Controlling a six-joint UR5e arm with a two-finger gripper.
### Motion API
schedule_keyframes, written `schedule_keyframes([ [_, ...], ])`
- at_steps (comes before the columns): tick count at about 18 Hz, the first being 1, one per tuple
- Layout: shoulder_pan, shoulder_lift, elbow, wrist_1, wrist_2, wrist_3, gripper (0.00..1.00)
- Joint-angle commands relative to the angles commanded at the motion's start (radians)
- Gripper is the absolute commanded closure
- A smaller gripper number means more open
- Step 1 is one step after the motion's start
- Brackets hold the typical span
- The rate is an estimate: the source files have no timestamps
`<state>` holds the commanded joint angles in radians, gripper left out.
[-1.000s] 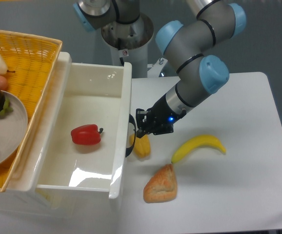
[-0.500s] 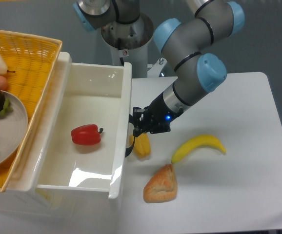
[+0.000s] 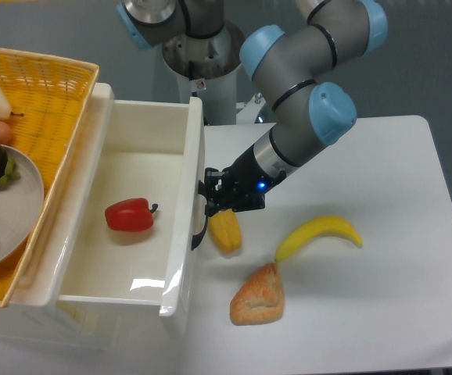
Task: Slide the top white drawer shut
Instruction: 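Push the drawer front with the gripper, sliding the drawer into the unit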
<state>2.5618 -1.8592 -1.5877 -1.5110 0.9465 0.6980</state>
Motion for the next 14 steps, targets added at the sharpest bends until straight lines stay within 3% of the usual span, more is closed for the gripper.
schedule_keyframes([
  [14,-0.037,0.014,-0.003,-0.002,0.0,-0.025,0.9],
])
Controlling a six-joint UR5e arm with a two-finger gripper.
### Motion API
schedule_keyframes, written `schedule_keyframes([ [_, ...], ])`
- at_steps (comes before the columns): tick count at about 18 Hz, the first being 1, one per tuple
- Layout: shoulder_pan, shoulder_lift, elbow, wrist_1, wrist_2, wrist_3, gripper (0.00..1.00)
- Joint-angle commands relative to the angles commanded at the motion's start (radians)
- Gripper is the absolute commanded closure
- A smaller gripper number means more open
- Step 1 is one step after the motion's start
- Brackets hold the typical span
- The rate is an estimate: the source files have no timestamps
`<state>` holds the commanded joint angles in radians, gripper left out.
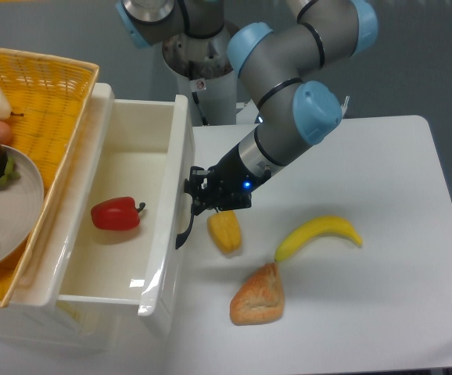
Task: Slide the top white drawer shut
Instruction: 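Push the drawer front with the gripper, sliding the drawer into the unit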
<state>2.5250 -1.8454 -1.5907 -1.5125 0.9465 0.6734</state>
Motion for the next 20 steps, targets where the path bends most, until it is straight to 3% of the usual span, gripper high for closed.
schedule_keyframes([
  [20,-0.061,0.0,-0.002,0.009,0.0,-0.055,0.89],
])
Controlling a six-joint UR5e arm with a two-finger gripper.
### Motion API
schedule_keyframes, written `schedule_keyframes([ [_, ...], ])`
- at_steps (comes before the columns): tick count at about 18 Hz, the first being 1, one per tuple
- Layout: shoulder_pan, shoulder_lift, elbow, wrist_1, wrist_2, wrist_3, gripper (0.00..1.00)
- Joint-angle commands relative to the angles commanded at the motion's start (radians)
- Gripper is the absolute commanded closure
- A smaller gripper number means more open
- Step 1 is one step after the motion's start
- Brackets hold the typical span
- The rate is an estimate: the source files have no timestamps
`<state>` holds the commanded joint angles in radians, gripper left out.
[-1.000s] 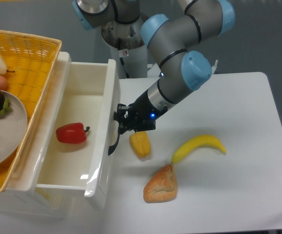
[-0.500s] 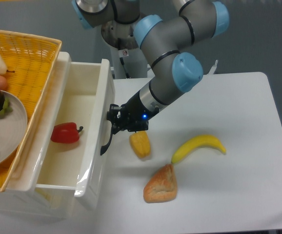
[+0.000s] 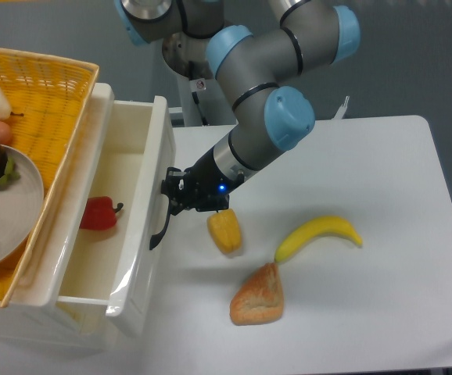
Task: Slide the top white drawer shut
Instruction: 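Push the drawer front with the gripper, sliding the drawer into the unit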
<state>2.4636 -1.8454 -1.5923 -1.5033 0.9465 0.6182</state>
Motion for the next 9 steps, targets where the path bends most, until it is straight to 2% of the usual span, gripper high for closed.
schedule_keyframes([
  [9,-0.028,0.012,-0.002,0.0,-0.002,-0.008,0.89],
])
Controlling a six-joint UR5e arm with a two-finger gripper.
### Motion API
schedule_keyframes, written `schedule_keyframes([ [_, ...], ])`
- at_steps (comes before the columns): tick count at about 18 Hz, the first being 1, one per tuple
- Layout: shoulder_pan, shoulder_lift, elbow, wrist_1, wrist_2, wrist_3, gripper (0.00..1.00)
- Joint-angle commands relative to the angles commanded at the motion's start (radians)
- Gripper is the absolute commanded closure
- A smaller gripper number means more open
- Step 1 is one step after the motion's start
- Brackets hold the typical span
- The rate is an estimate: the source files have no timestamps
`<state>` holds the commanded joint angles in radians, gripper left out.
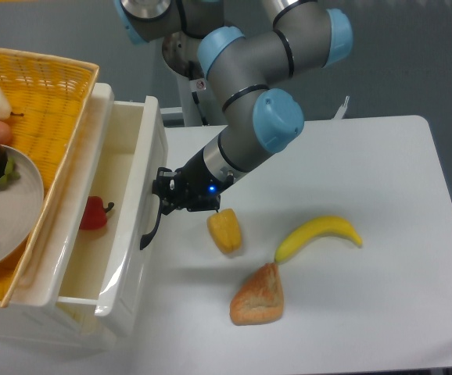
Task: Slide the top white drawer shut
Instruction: 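Push the drawer front with the gripper, sliding the drawer into the unit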
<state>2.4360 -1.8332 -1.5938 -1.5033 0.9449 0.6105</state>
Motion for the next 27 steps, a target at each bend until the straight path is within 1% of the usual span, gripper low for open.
schedule_keyframes([
  [5,-0.032,0.002,-0.003,0.003,0.0,-0.028,0.88],
  [10,-0.054,0.0,-0.005,0.003,0.0,-0.028,0.88],
  [21,-0.084,-0.001,-0.005,0.005,0.0,-0.041,0.86],
  [27,-0.107,-0.003,-0.003,0.043,0.0,-0.074,0.85],
])
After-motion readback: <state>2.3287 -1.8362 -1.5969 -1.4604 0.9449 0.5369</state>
